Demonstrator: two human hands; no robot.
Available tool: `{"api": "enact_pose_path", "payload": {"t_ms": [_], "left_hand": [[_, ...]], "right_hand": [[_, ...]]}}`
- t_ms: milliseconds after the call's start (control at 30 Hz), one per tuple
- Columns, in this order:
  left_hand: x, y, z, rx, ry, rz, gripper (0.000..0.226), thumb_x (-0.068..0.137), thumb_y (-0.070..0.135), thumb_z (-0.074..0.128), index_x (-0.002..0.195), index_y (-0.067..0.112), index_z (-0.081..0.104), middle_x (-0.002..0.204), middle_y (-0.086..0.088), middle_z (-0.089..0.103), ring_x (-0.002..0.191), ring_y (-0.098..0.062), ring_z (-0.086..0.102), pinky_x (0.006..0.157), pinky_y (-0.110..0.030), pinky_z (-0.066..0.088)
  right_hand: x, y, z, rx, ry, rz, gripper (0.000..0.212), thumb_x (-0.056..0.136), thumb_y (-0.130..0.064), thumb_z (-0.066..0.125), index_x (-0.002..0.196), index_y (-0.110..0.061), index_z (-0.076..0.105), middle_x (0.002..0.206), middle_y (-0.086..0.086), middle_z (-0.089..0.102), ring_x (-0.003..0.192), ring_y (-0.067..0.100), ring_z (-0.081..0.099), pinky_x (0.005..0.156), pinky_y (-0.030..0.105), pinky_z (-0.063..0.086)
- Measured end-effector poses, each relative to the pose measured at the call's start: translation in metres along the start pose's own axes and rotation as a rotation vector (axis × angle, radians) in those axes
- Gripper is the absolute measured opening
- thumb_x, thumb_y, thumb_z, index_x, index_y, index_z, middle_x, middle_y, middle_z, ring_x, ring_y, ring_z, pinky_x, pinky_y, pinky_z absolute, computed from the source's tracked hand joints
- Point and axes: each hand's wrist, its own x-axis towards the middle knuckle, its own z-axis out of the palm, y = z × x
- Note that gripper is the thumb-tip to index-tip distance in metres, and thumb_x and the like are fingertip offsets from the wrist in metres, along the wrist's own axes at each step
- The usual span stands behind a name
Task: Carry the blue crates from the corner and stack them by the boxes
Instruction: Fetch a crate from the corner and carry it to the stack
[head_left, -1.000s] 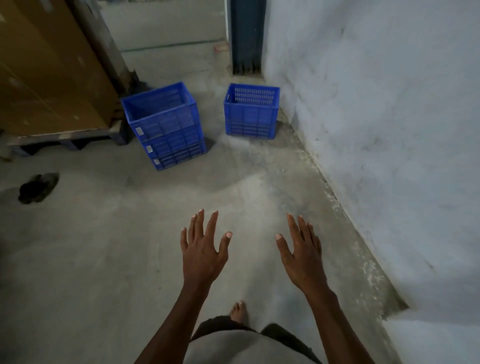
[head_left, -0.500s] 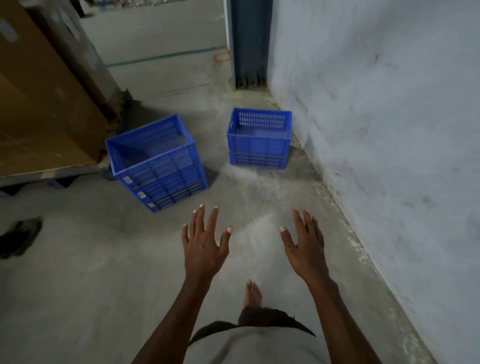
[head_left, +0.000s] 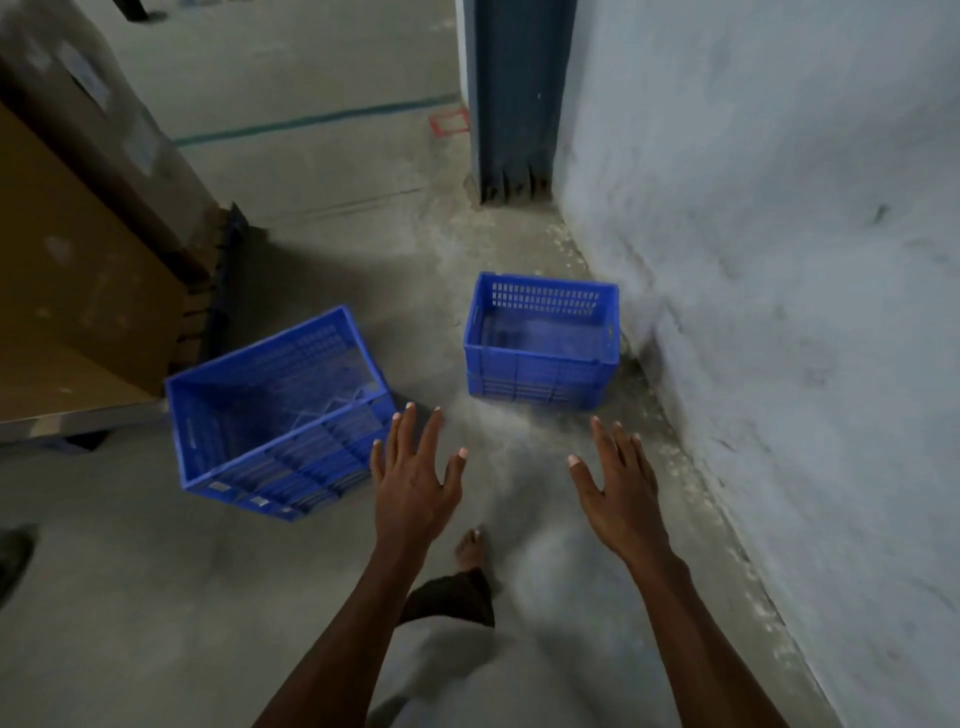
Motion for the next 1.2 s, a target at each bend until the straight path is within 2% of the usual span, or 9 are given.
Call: {"api": "enact_pose_path", "payload": {"t_ms": [133, 200, 300, 433, 567, 767, 967, 1067, 1200], "left_hand": [[0.108, 0.017, 0.013, 0.035, -0.051, 0.102, 0.067, 0.099, 0.064, 0.035, 0.158, 0.035, 0.026, 0.169, -0.002, 0.013, 0.156, -0.022, 0.01, 0.124, -0.046, 0.004], [0.159, 0.024, 0.02, 0.063, -0.123, 0.137, 0.067, 0.099, 0.064, 0.034, 0.158, 0.035, 0.025, 0.169, -0.002, 0.012, 0.156, -0.023, 0.007, 0.124, -0.045, 0.002], [0.23, 0.031, 0.04, 0.089, -0.183, 0.19, 0.066, 0.099, 0.065, 0.033, 0.157, 0.035, 0.026, 0.169, -0.003, 0.013, 0.156, -0.026, 0.008, 0.125, -0.051, 0.008], [0.319, 0.032, 0.082, 0.176, -0.272, 0.202, 0.067, 0.098, 0.066, 0.031, 0.156, 0.034, 0.028, 0.168, -0.006, 0.018, 0.155, -0.03, 0.014, 0.124, -0.054, 0.013], [0.391, 0.034, 0.124, 0.227, -0.374, 0.156, 0.067, 0.097, 0.064, 0.033, 0.156, 0.032, 0.029, 0.167, -0.008, 0.021, 0.154, -0.031, 0.016, 0.124, -0.054, 0.013], [0.493, 0.034, 0.195, 0.34, -0.506, 0.131, 0.067, 0.098, 0.059, 0.044, 0.156, 0.027, 0.034, 0.164, -0.011, 0.028, 0.151, -0.034, 0.024, 0.121, -0.055, 0.017], [0.583, 0.013, 0.282, 0.415, -0.542, 0.13, 0.072, 0.087, 0.061, 0.034, 0.142, 0.019, 0.055, 0.146, -0.015, 0.052, 0.132, -0.039, 0.05, 0.107, -0.056, 0.036], [0.631, -0.014, 0.346, 0.422, -0.556, 0.128, 0.072, 0.085, 0.06, 0.037, 0.138, 0.015, 0.057, 0.139, -0.015, 0.058, 0.123, -0.038, 0.056, 0.101, -0.053, 0.042], [0.676, -0.055, 0.427, 0.35, -0.59, -0.025, 0.066, 0.087, 0.053, 0.048, 0.138, 0.011, 0.049, 0.137, -0.014, 0.056, 0.124, -0.037, 0.052, 0.101, -0.049, 0.041]], "right_hand": [[0.092, -0.017, -0.001, -0.043, 0.001, 0.0, 0.068, 0.097, -0.057, 0.045, 0.158, -0.032, 0.025, 0.166, 0.006, 0.022, 0.153, 0.03, 0.012, 0.12, 0.047, 0.017], [0.138, -0.02, -0.004, -0.084, -0.003, 0.006, 0.072, 0.095, -0.065, 0.035, 0.159, -0.033, 0.022, 0.166, 0.005, 0.02, 0.153, 0.03, 0.012, 0.121, 0.048, 0.017], [0.204, -0.02, -0.004, -0.137, -0.024, 0.022, 0.079, 0.09, -0.07, 0.023, 0.159, -0.033, 0.02, 0.167, 0.006, 0.018, 0.154, 0.031, 0.011, 0.121, 0.049, 0.017], [0.303, -0.008, 0.001, -0.202, -0.155, 0.044, 0.07, 0.099, -0.061, 0.037, 0.159, -0.036, 0.013, 0.168, 0.003, 0.01, 0.155, 0.027, 0.003, 0.121, 0.047, 0.011], [0.399, 0.018, 0.007, -0.225, -0.287, 0.089, 0.07, 0.099, -0.061, 0.036, 0.16, -0.034, 0.012, 0.168, 0.004, 0.008, 0.154, 0.03, 0.002, 0.122, 0.049, 0.009], [0.521, 0.076, 0.039, -0.219, -0.449, 0.19, 0.07, 0.1, -0.059, 0.038, 0.16, -0.033, 0.012, 0.169, 0.004, 0.006, 0.154, 0.031, 0.002, 0.121, 0.054, 0.011], [0.62, 0.155, 0.096, -0.307, -0.533, 0.302, 0.069, 0.099, -0.055, 0.043, 0.158, -0.026, 0.023, 0.164, 0.013, 0.02, 0.15, 0.036, 0.018, 0.118, 0.052, 0.023], [0.666, 0.2, 0.137, -0.277, -0.501, 0.389, 0.069, 0.098, -0.053, 0.048, 0.156, -0.02, 0.029, 0.16, 0.017, 0.029, 0.145, 0.038, 0.027, 0.115, 0.053, 0.029], [0.714, 0.256, 0.191, -0.219, -0.401, 0.483, 0.073, 0.096, -0.046, 0.056, 0.155, -0.012, 0.03, 0.157, 0.022, 0.032, 0.139, 0.044, 0.034, 0.112, 0.055, 0.033]]}}
